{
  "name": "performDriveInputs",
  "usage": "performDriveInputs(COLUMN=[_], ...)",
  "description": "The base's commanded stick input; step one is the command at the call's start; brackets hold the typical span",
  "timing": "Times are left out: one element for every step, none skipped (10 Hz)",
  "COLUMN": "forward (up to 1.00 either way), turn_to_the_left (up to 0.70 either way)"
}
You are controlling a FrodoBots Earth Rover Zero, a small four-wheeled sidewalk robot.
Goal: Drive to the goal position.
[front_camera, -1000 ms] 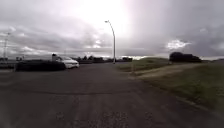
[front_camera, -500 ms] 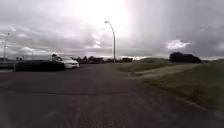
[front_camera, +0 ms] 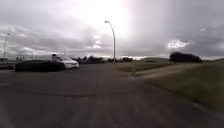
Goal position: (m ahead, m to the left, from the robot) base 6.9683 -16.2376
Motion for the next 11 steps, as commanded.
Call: performDriveInputs(forward=[0.5,0.5,0.5,0.5,0.5,0.5,0.5,0.5,0.5,0.5,0.5], turn_to_the_left=[0.0,0.0,0.0,0.0,0.0,0.0,0.0,0.0,0.0,0.0,0.0])
